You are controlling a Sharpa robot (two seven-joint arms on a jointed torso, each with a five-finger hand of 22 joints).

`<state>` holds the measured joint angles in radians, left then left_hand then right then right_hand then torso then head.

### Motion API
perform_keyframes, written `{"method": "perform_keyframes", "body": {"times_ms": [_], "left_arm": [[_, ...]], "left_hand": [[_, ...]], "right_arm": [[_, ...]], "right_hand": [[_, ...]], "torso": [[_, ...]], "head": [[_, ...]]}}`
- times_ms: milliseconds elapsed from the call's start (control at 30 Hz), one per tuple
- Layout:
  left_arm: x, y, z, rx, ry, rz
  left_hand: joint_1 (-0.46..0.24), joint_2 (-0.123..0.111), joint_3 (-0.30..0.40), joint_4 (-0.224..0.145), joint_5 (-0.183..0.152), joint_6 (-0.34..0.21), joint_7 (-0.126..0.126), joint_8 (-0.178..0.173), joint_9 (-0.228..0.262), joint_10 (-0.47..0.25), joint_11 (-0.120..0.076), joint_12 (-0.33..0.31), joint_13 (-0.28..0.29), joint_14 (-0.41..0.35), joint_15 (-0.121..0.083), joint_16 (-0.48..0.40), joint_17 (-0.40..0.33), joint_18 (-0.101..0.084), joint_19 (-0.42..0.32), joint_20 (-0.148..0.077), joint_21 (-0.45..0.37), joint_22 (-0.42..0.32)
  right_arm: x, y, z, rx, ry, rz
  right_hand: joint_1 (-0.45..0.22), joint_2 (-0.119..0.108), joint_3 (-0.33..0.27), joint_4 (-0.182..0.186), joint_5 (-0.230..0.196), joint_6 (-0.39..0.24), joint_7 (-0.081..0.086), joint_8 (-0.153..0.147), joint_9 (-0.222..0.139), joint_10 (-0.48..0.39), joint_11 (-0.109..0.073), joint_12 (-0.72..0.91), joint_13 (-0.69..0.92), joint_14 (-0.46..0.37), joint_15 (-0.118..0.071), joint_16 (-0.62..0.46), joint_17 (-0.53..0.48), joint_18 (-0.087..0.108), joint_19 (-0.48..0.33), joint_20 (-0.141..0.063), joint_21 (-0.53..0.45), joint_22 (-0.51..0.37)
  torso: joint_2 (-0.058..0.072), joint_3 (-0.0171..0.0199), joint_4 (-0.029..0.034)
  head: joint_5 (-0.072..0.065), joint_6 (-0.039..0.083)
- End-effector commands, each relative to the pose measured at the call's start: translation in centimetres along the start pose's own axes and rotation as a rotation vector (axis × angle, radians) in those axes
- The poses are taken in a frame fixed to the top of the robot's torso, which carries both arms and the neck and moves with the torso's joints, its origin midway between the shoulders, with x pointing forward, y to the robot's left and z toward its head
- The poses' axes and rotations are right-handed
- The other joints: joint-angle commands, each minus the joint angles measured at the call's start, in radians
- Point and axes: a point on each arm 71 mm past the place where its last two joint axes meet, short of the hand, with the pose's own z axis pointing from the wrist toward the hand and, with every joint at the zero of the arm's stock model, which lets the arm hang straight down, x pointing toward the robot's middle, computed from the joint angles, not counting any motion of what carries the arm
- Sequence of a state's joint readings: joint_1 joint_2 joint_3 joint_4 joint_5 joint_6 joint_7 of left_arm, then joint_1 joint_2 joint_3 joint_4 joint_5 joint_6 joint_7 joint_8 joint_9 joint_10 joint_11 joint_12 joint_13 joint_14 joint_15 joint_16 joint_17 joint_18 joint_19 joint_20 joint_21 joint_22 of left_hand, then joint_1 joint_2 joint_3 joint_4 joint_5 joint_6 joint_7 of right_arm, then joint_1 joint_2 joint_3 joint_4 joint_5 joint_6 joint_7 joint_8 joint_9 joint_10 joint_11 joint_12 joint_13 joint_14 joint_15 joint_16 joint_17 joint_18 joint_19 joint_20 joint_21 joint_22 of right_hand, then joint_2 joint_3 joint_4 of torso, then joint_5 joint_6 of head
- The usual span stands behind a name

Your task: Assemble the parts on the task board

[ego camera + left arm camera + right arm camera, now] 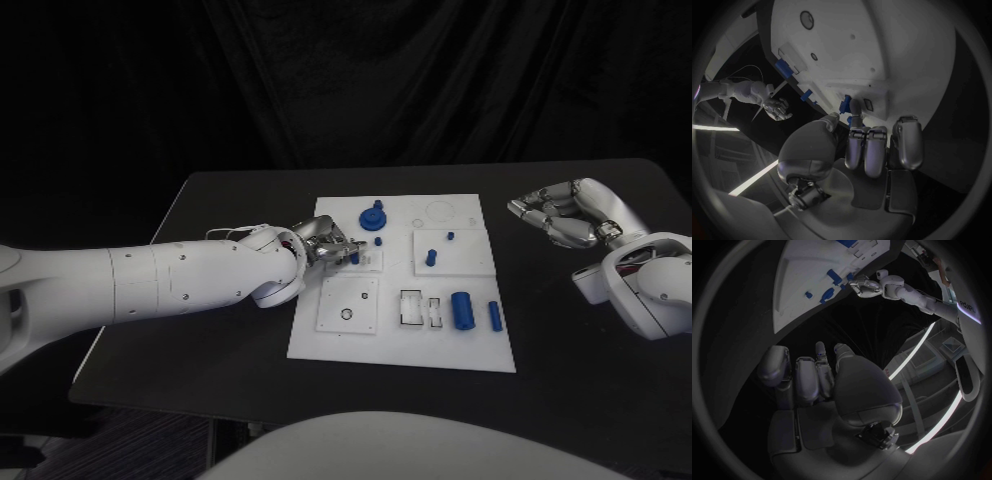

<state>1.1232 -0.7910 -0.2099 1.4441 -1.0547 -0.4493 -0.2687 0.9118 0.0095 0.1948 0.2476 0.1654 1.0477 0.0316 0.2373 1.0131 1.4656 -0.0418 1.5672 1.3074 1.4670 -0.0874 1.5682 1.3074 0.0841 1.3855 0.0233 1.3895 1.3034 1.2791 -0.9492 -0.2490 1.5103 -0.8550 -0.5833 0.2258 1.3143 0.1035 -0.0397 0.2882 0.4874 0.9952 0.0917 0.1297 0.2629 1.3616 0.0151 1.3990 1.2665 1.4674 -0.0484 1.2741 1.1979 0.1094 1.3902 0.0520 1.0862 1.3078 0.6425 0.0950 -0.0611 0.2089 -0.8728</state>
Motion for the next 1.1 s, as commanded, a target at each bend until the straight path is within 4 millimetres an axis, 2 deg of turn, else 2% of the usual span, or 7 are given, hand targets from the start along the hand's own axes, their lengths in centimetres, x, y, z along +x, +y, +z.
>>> {"method": "perform_keyframes", "body": {"times_ms": [33,133,367,533,767,900,1100], "left_arm": [[0.5,0.1,-0.1,0.007,0.031,0.005],[0.4,0.2,-0.1,0.009,0.032,0.005],[0.5,0.3,-0.2,0.008,0.045,0.009],[0.4,0.4,-0.2,0.015,0.048,0.010],[0.0,-0.1,-1.0,0.061,-0.022,-0.019],[-0.7,-0.5,-1.9,0.080,-0.059,-0.039],[-4.1,-2.4,-2.2,0.099,-0.068,-0.034]], "left_hand": [[-0.009,-0.002,-0.043,0.033,-0.007,0.013,-0.002,-0.008,0.004,0.105,0.002,0.004,0.263,0.104,0.000,0.003,0.263,-0.012,0.002,0.003,-0.005,0.004],[-0.029,0.007,-0.081,0.044,-0.016,0.019,-0.002,-0.006,0.013,0.105,0.002,0.004,0.263,0.104,0.000,0.003,0.263,-0.012,0.002,0.003,-0.006,0.005],[-0.061,0.056,-0.178,0.045,-0.030,0.019,-0.009,0.032,0.099,0.105,-0.003,0.004,0.263,0.104,-0.004,0.003,0.263,-0.012,0.004,0.000,-0.009,0.012],[-0.037,0.089,-0.217,0.044,0.025,0.008,-0.013,0.054,0.160,0.105,-0.006,0.004,0.263,0.104,-0.007,0.003,0.263,-0.012,0.004,-0.003,-0.012,0.016],[0.023,0.083,-0.242,0.037,0.049,-0.007,-0.014,0.057,0.196,0.105,-0.008,0.004,0.263,0.104,-0.008,0.003,0.263,-0.015,0.015,-0.004,-0.004,0.032],[0.106,0.072,-0.256,0.031,0.091,-0.019,-0.017,0.068,0.243,0.105,-0.011,0.004,0.263,0.104,-0.012,0.003,0.263,-0.021,0.035,-0.008,0.014,0.059],[0.175,0.077,-0.251,0.018,0.127,-0.039,-0.016,0.065,0.277,0.105,-0.011,0.004,0.263,0.104,-0.013,0.003,0.263,-0.027,0.051,-0.009,0.031,0.083]], "right_arm": [[0.1,-0.2,-0.1,0.020,0.009,0.003],[0.1,-0.2,-0.1,0.022,0.009,0.003],[0.2,-0.3,-0.1,0.026,0.013,0.003],[0.2,-0.3,0.0,0.028,0.014,0.004],[0.0,-0.4,-0.2,0.031,0.011,0.003],[-0.1,-0.5,-0.3,0.036,0.007,0.001],[-0.1,-0.5,-0.2,0.038,0.003,0.000]], "right_hand": [[0.011,-0.001,0.001,0.000,0.005,0.004,0.003,-0.005,-0.001,-0.007,-0.001,-0.006,-0.051,0.015,-0.007,-0.004,-0.001,-0.002,-0.004,0.001,-0.006,0.017],[0.011,-0.001,0.001,0.000,0.005,0.004,0.003,-0.005,-0.001,-0.007,-0.001,-0.006,-0.051,0.015,-0.007,-0.004,-0.001,-0.002,-0.004,0.001,-0.006,0.017],[0.010,-0.001,0.000,0.001,0.006,0.004,0.003,-0.005,-0.001,-0.007,-0.001,-0.006,-0.051,0.014,-0.007,-0.005,-0.002,-0.002,-0.004,0.001,-0.007,0.016],[0.010,-0.001,0.000,0.001,0.006,0.004,0.003,-0.005,-0.001,-0.007,-0.001,-0.006,-0.051,0.014,-0.007,-0.005,-0.002,-0.002,-0.004,0.001,-0.007,0.016],[0.010,-0.001,0.000,0.001,0.006,0.005,0.003,-0.005,-0.001,-0.008,-0.001,-0.007,-0.052,0.014,-0.007,-0.006,-0.003,-0.002,-0.005,0.001,-0.009,0.015],[0.010,-0.001,0.000,0.001,0.006,0.005,0.003,-0.005,-0.001,-0.008,-0.001,-0.007,-0.052,0.014,-0.007,-0.006,-0.003,-0.002,-0.005,0.001,-0.009,0.016],[0.009,-0.001,0.000,0.001,0.006,0.005,0.003,-0.005,-0.001,-0.008,-0.001,-0.007,-0.052,0.014,-0.007,-0.006,-0.003,-0.002,-0.005,0.001,-0.009,0.016]], "torso": [[-0.001,-0.0002,0.0003],[-0.001,0.0001,0.0002],[0.000,0.0000,0.0003],[0.001,-0.0004,-0.0001],[0.001,-0.0002,0.0008],[0.001,-0.0001,0.0006],[0.001,-0.0009,0.0002]], "head": [[-0.001,0.000],[0.000,0.000],[0.002,0.000],[0.004,0.000],[0.006,0.000],[0.006,0.000],[0.011,0.000]]}}
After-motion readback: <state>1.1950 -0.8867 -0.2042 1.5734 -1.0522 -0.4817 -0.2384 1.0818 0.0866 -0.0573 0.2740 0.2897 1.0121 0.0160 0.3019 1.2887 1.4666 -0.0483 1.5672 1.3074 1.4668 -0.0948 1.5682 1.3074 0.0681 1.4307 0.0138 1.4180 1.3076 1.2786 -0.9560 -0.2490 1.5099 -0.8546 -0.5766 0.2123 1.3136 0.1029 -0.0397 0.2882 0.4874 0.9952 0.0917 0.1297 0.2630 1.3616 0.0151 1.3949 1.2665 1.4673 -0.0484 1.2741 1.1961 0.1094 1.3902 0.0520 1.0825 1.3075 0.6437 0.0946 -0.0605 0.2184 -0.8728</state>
